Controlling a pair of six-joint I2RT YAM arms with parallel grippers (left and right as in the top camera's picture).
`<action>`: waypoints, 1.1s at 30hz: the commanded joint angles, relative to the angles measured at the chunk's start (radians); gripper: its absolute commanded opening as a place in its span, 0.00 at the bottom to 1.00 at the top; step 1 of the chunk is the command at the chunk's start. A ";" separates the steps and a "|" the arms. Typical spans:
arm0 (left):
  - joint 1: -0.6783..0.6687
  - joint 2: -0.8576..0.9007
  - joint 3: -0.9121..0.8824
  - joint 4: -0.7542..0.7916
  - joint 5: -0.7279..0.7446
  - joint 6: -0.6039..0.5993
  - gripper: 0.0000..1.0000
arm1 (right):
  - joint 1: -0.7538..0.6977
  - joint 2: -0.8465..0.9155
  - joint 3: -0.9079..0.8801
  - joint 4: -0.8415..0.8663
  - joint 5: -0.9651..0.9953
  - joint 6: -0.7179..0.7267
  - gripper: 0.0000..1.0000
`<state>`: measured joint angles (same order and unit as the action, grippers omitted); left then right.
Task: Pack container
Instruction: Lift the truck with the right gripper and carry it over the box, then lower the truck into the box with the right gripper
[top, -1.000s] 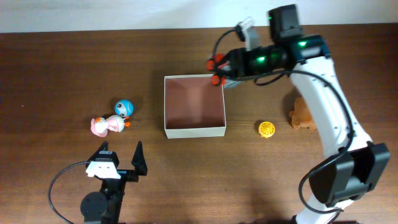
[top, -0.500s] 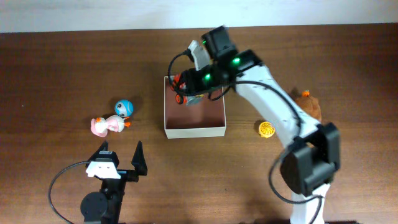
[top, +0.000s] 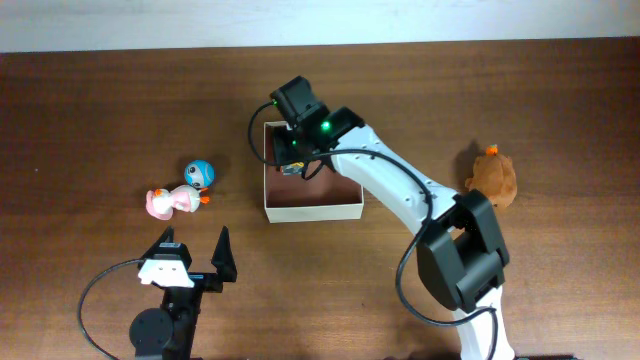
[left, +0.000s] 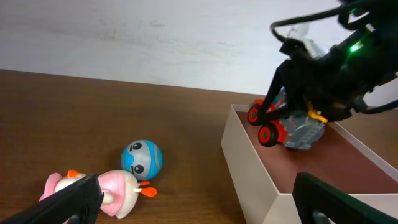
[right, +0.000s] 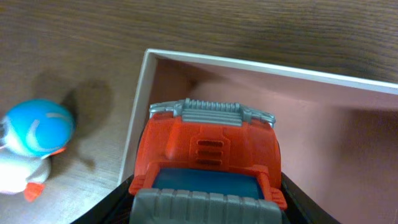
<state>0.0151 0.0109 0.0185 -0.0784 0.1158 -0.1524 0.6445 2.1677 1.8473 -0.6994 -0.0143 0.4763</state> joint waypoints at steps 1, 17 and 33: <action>-0.004 -0.006 -0.007 0.002 -0.004 0.016 0.99 | 0.020 0.045 -0.003 0.024 0.105 0.048 0.53; -0.004 -0.006 -0.007 0.002 -0.004 0.016 1.00 | 0.024 0.119 -0.003 0.143 0.055 0.055 0.54; -0.004 -0.006 -0.007 0.002 -0.004 0.016 1.00 | 0.023 0.104 0.024 0.083 0.022 -0.008 0.81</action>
<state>0.0151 0.0109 0.0185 -0.0784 0.1162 -0.1524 0.6609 2.2715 1.8473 -0.5919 0.0257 0.5014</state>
